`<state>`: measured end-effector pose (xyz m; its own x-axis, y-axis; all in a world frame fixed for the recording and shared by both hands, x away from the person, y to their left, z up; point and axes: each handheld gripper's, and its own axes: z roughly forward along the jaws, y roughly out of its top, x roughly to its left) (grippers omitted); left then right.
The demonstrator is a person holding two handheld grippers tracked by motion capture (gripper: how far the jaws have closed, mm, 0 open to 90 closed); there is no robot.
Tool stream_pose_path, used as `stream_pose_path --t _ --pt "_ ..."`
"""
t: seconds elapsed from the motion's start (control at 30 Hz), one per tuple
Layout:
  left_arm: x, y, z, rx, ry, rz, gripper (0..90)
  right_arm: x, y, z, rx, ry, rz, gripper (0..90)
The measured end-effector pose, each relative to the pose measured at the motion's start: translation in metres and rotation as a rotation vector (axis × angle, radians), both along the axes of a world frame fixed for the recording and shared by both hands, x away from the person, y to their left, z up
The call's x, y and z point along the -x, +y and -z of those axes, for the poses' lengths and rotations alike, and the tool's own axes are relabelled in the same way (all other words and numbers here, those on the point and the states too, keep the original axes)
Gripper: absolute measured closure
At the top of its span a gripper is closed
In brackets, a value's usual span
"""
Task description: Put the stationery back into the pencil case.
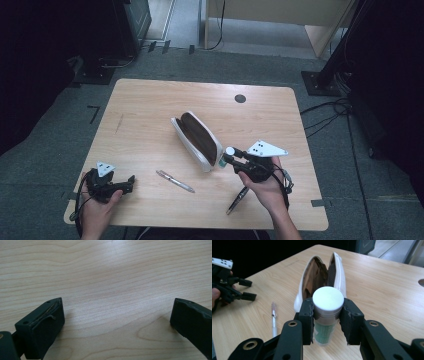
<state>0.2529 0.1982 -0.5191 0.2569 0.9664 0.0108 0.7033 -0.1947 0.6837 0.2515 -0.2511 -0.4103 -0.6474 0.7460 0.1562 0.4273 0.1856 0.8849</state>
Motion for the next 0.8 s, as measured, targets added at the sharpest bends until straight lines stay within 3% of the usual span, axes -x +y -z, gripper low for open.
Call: stream_pose_path --t 0.53,0.8 --pt "0.0 0.0 0.0 0.0 0.0 0.0 0.0 -0.015 0.03 -0.018 0.004 -0.055 -0.032 65.4" --pt "0.0 0.0 0.0 0.0 -0.001 0.0 0.0 -0.026 0.048 -0.014 0.04 -0.06 -0.03 65.4"
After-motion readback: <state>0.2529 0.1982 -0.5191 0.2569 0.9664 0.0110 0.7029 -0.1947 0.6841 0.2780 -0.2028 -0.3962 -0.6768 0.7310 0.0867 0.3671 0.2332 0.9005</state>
